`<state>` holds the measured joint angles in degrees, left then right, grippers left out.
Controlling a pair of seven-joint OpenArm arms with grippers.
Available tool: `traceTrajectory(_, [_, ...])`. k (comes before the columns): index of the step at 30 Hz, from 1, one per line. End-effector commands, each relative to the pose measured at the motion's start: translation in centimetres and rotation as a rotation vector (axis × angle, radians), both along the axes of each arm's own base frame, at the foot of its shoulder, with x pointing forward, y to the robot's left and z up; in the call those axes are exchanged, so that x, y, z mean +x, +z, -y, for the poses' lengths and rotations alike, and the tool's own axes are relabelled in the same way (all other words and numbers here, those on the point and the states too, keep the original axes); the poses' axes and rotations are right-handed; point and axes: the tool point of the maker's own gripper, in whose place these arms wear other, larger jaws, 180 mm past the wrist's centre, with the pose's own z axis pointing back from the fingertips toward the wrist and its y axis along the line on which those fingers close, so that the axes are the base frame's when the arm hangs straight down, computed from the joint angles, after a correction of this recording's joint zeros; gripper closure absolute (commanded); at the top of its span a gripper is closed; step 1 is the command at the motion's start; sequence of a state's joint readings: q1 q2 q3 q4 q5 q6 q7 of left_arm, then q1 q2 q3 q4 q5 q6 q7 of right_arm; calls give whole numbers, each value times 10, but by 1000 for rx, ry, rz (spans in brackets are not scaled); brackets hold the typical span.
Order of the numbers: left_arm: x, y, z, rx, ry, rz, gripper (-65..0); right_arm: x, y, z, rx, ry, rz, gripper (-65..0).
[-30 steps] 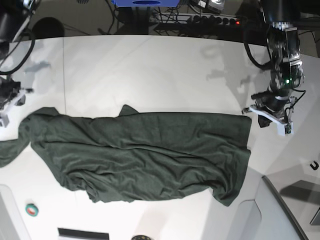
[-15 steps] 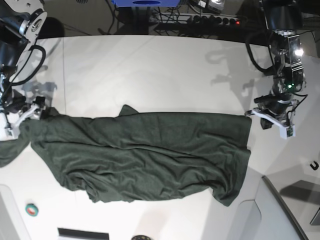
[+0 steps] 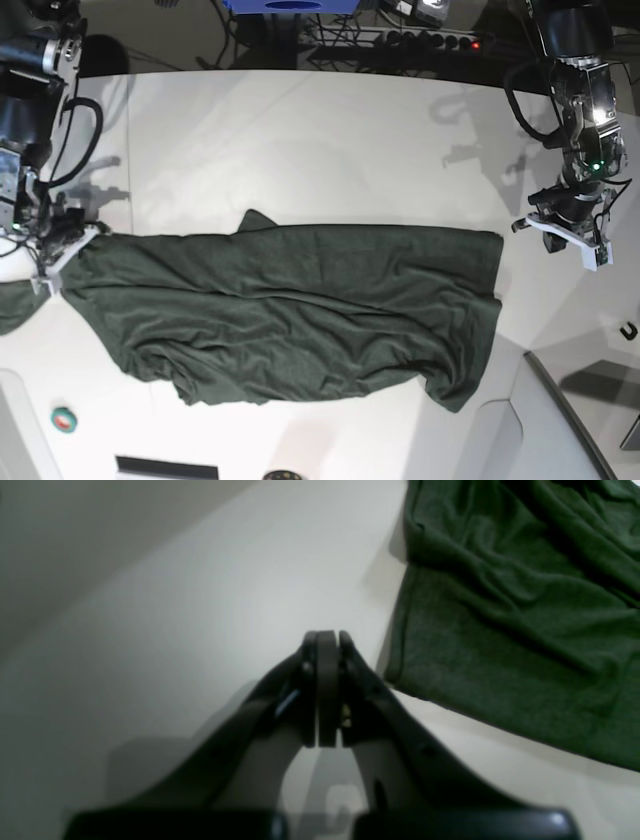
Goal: Layout the t-shirt on the table in an organized manner, then fold the t-shirt properly
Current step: 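Grasp the shirt corner nearest the right gripper and pull it outward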
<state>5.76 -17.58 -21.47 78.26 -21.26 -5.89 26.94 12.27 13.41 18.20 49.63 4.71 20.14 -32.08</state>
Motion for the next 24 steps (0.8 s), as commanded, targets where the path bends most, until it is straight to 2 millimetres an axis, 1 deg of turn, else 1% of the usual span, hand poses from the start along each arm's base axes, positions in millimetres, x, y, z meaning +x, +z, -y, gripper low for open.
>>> traceTrajectory(1, [4,16,-12,30,14,43,0,-20,-11,4,-18,-6,-81,0])
traceTrajectory(2, [4,16,-13,31,14,44,0,-20,-8,5,-28,-5,-71,-12])
traceTrajectory(3, [3,16,-13,33,14,42,0,-20,-3,8,-46,-2,-55,-5])
traceTrajectory(6, [3,16,-13,33,14,42,0,-38,12,14,-107,24,-57,0])
traceTrajectory(9, [3,16,-13,33,14,44,0,-56,29,16,-158,51,-80,0])
traceTrajectory(10, [3,16,-13,33,14,42,0,-65,31,15,-169,58,-99,0])
traceTrajectory(13, [4,15,-10,32,4,40,0,-84,49,13,-216,88,-114,0])
traceTrajectory(15, [8,21,-5,33,-5,57,0,-99,57,12,-242,103,-132,0])
traceTrajectory(17, [11,27,-2,37,-15,75,0,-112,60,10,-251,110,-166,-2])
traceTrajectory(19, [12,31,-1,40,-19,85,0,-123,59,0,-232,102,-180,-15])
traceTrajectory(20, [13,33,0,42,-21,89,0,-127,61,-4,-232,106,-180,-56])
traceTrajectory(21, [14,34,0,43,-23,93,0,-129,65,-6,-234,105,-175,-126])
traceTrajectory(22, [14,35,0,44,-24,95,0,-130,70,-7,-242,108,-174,-219])
traceTrajectory(23, [15,37,1,45,-25,99,0,-129,77,-9,-248,110,-167,-342])
traceTrajectory(24, [15,37,1,45,-25,99,0,-132,81,-13,-247,109,-172,-447])
